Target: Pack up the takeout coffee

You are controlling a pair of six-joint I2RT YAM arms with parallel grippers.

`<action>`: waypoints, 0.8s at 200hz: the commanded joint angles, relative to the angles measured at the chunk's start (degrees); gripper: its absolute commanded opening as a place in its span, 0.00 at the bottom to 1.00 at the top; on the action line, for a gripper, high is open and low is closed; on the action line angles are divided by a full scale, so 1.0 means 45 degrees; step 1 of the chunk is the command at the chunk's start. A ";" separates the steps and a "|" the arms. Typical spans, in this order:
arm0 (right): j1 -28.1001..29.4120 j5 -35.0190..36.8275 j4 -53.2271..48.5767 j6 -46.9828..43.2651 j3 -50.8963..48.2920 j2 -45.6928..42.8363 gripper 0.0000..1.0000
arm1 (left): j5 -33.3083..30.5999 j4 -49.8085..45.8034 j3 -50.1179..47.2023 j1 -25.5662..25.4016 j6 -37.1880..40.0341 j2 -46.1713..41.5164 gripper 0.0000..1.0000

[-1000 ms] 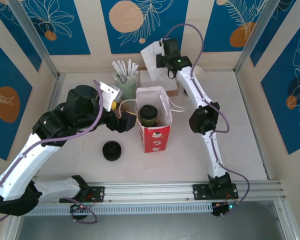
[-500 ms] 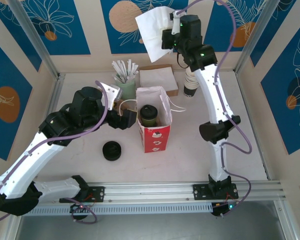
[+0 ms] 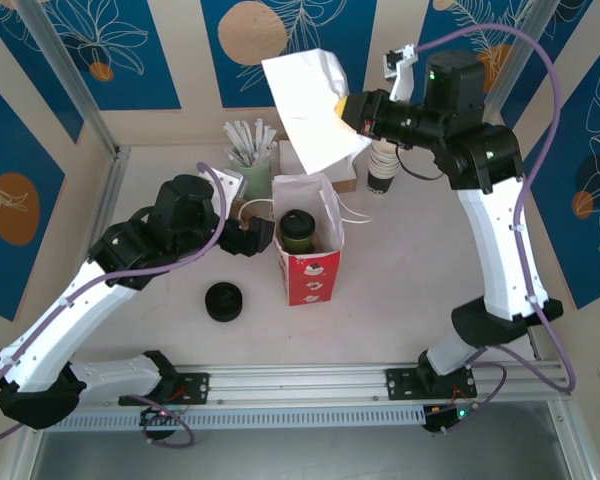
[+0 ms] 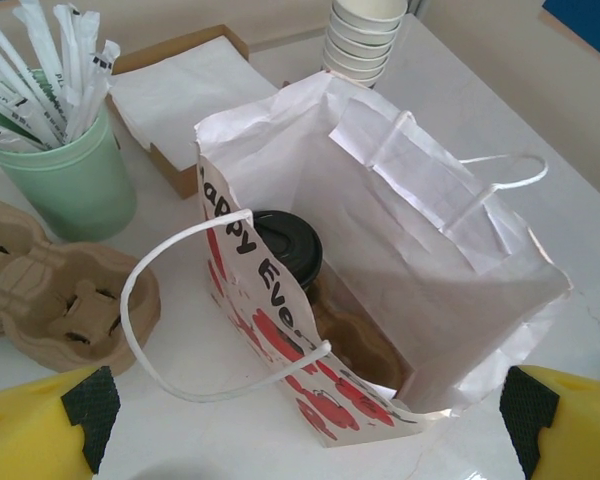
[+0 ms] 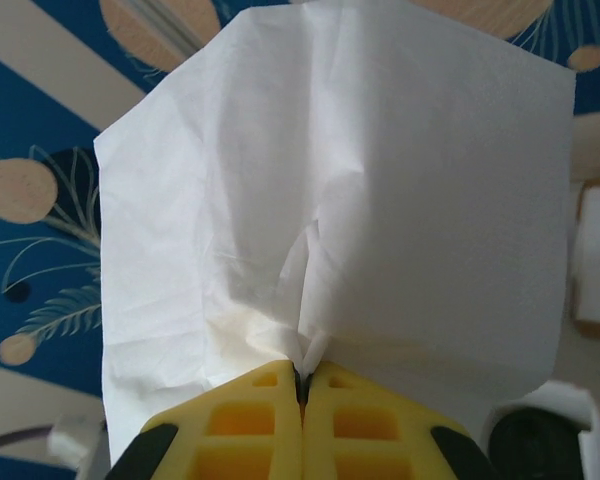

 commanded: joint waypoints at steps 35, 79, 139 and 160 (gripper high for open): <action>0.0171 -0.2668 0.0714 0.2612 -0.3796 -0.1775 0.00 | -0.0873 0.0128 -0.0212 -0.0028 0.0565 -0.0160 0.99; 0.0438 -0.2266 0.2149 0.3477 -0.6988 -0.2729 0.00 | -0.1119 0.0127 -0.0285 0.0020 0.0763 -0.0420 0.99; 0.1393 0.0105 0.1858 0.2946 -0.8483 -0.1917 0.00 | -0.1119 0.0052 -0.0376 0.0038 0.0764 -0.0612 0.99; 0.2120 0.1985 0.1558 0.2516 -0.8620 -0.1605 0.00 | -0.1212 0.0040 -0.0484 0.0027 0.0733 -0.0765 0.99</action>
